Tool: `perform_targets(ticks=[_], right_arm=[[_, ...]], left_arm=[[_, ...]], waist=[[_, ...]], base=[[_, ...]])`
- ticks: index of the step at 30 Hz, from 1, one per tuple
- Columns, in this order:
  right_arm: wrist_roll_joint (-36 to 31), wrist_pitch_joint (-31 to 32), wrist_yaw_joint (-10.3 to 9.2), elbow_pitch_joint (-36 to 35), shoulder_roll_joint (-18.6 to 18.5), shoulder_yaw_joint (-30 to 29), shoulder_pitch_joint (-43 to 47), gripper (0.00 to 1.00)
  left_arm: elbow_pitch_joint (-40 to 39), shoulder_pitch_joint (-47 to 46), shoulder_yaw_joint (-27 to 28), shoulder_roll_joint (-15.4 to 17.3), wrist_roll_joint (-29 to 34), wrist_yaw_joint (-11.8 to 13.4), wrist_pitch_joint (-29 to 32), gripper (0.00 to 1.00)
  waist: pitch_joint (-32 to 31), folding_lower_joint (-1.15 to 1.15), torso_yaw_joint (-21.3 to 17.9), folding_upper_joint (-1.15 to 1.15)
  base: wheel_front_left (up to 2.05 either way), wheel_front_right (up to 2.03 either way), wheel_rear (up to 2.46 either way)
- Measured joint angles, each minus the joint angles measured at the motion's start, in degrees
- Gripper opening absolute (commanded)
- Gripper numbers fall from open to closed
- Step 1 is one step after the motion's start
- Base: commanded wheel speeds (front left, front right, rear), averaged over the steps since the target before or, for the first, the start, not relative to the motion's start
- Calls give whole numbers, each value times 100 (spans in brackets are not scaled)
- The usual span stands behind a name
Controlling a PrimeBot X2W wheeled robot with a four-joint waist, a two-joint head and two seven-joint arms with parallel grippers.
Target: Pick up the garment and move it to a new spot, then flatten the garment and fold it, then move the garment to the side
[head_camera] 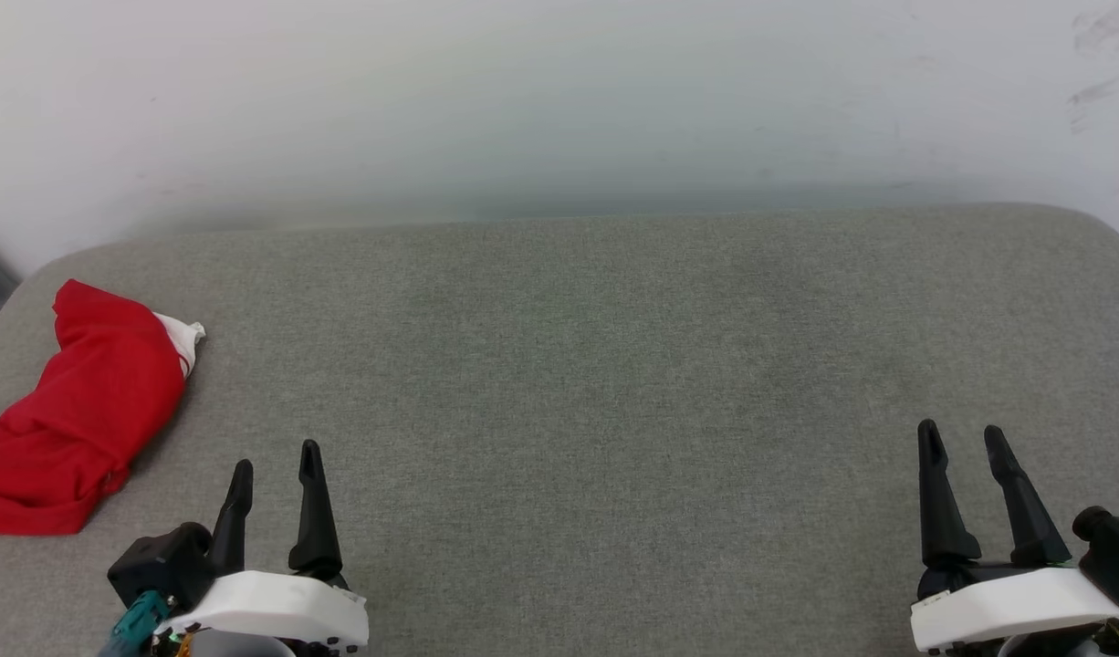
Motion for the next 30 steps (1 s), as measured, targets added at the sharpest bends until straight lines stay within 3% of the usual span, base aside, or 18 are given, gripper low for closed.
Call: perform_targets(ticks=[30], right_arm=[[-1220, -365, 3, -223, -8, 145, 250, 100]], left_arm=[[142, 181, -14, -45, 1345, -258, -369, 100]], waist=[[-75, 0, 12, 0]], base=[[0, 0, 0]])
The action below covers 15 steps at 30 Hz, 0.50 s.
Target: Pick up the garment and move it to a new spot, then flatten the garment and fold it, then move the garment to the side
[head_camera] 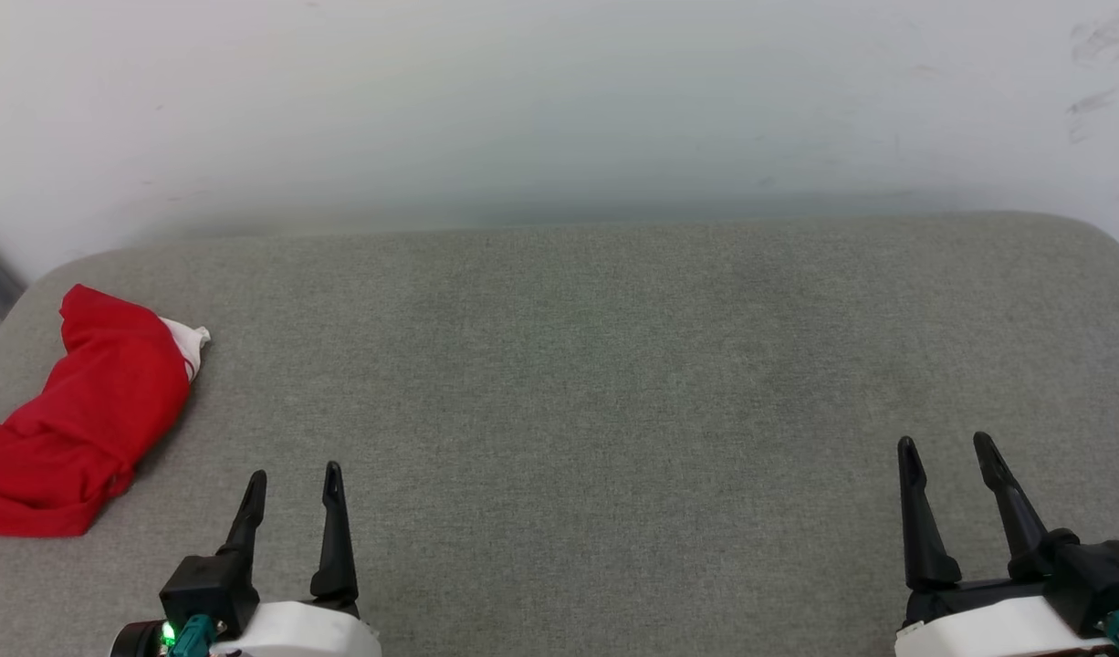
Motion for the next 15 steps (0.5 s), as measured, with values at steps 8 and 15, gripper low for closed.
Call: perform_targets(ticks=[8, 15], right_arm=[[-88, -87, 7, -37, -2, 35, 54, 100], [-247, -152, 7, -38, -3, 76, 116, 100]], left_arm=[[37, 63, 52, -21, 224, -97, -81, 100], [68, 91, 88, -26, 358, -151, -149, 100]], waist=[[-8, 0, 10, 0], [-13, 0, 18, 0]], base=[[0, 0, 0], [0, 0, 0]])
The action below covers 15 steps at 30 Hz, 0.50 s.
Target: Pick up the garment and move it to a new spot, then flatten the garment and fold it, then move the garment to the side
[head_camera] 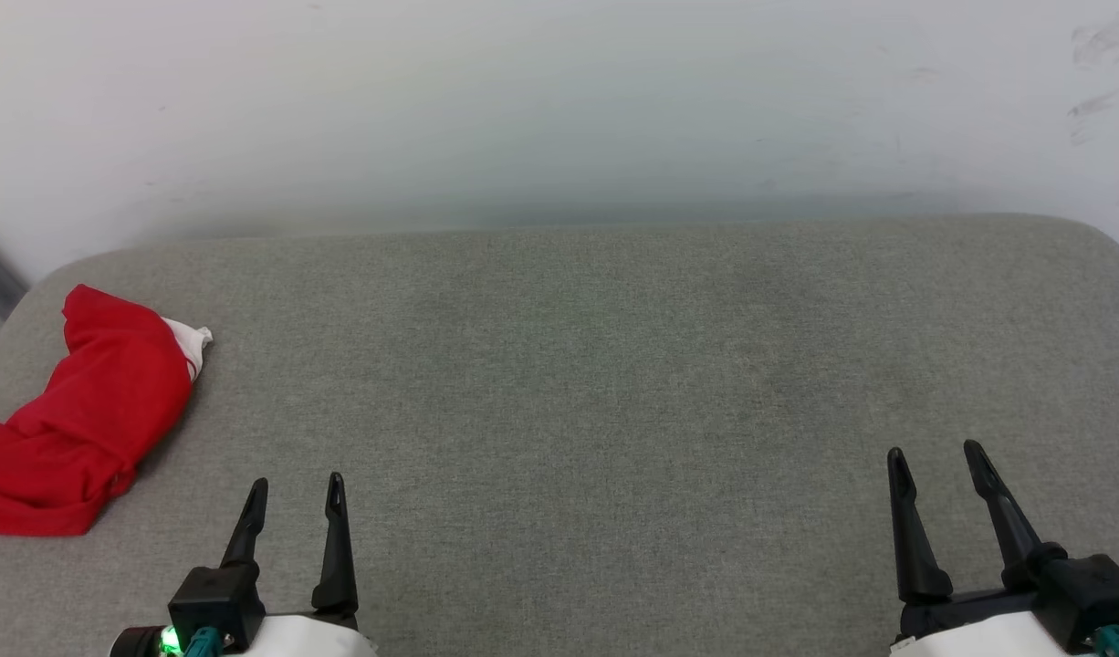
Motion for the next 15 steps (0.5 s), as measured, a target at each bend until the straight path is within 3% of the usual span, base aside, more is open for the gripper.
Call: perform_targets(ticks=[15], right_arm=[[252, -35, 0, 87, -2, -2, 12, 100]], left_arm=[[22, 10, 7, -3, -216, -27, -18, 100]], waist=[[18, 0, 14, 0]], base=[[0, 0, 0]])
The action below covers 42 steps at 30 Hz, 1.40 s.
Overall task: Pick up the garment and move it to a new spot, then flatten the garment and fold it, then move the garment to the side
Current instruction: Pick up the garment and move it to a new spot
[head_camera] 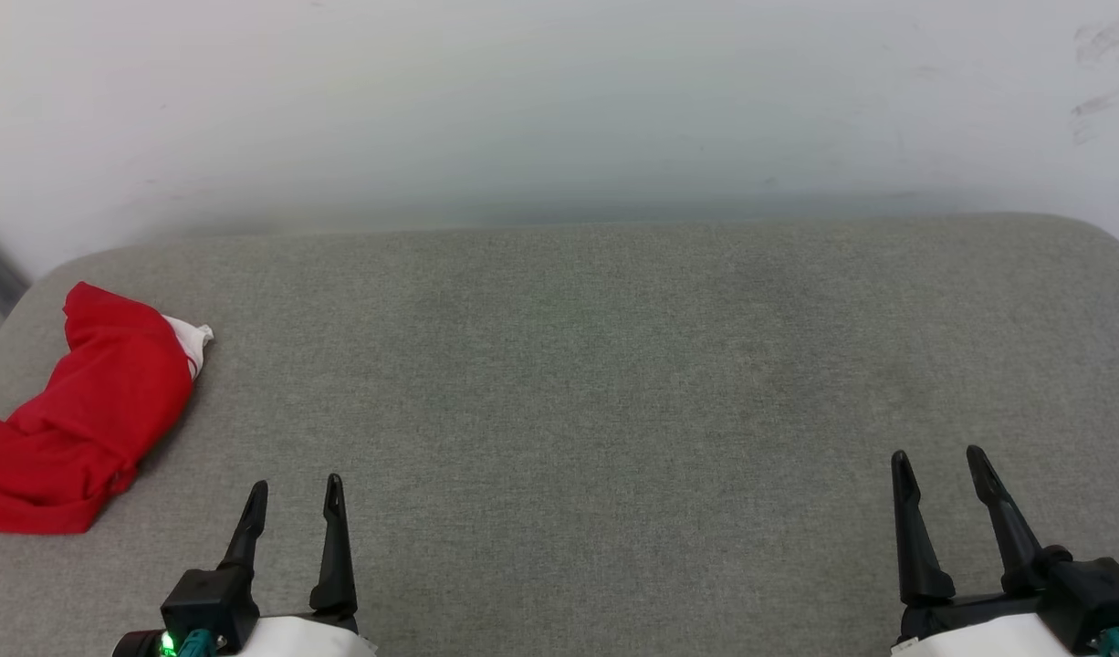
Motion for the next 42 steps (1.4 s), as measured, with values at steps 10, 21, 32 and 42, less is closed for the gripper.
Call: perform_targets(ticks=[10, 21, 32, 42], right_arm=[[-48, 0, 0, -2, -1, 27, 0, 100], [-254, 0, 0, -23, -2, 130, 10, 100], [-414, 0, 0, -81, -3, 211, 34, 100], [-547, 0, 0, -104, -4, 255, 26, 100]], left_arm=[[15, -1, 68, -1, 7, 76, 0, 100], [13, -26, 187, -3, -16, 138, -8, 100], [-2, -42, 302, -2, -16, 298, -8, 100], [-86, -120, 381, -2, -60, 436, -8, 100]], waist=[[14, 0, 53, 0], [40, 0, 528, 0], [95, 0, 1388, 0], [155, 0, 2232, 0]], base=[[0, 0, 0], [0, 0, 0], [0, 0, 0], [0, 0, 0]])
